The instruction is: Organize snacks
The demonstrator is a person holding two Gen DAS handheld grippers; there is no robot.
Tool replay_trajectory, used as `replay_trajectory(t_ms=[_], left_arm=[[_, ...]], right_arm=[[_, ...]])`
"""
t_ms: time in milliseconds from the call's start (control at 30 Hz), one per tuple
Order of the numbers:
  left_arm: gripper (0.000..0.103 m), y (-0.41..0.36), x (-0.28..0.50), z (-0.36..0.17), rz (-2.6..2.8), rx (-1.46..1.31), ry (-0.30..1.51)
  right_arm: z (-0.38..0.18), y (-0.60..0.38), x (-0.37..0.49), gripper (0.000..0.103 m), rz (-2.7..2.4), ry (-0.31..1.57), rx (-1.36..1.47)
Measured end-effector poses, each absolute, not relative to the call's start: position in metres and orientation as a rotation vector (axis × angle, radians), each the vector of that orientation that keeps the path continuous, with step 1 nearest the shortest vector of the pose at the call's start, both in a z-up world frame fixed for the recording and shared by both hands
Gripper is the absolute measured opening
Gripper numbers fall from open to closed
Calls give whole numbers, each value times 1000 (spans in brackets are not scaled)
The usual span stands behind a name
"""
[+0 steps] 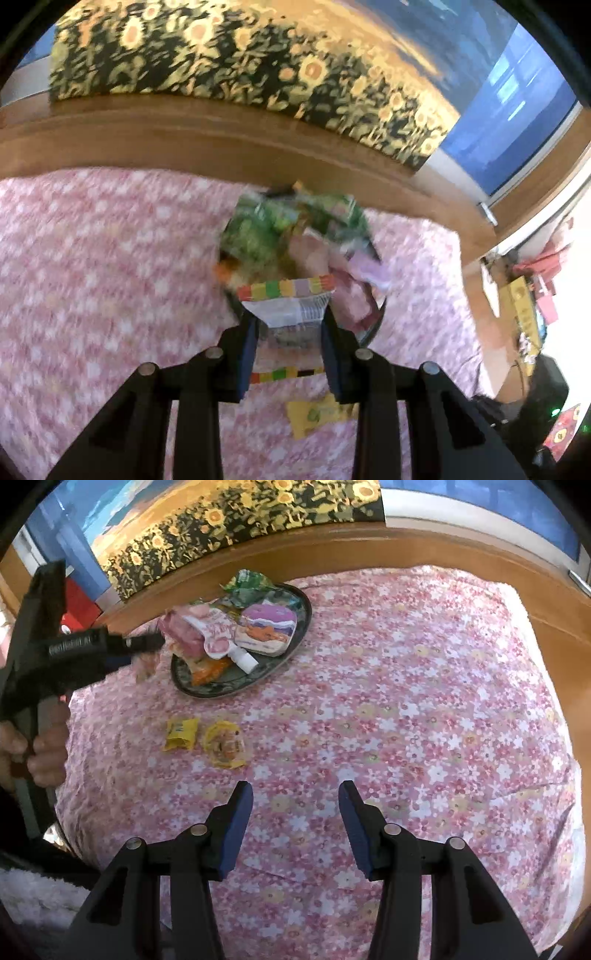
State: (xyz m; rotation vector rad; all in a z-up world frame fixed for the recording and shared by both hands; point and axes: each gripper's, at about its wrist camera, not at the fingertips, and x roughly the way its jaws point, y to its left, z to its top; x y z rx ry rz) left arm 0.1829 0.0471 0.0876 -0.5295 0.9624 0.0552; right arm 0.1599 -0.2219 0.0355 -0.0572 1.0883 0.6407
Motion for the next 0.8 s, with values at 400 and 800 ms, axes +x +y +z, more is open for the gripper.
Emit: replay_trajectory(t_ms=[400,800], left_arm=[[62,43,227,71,26,-619,980],[77,47,176,81,46,-634,955]], right_arm=[[22,-199,190,51,678,1129,-105],[27,-173,194,51,732,1108,-177]])
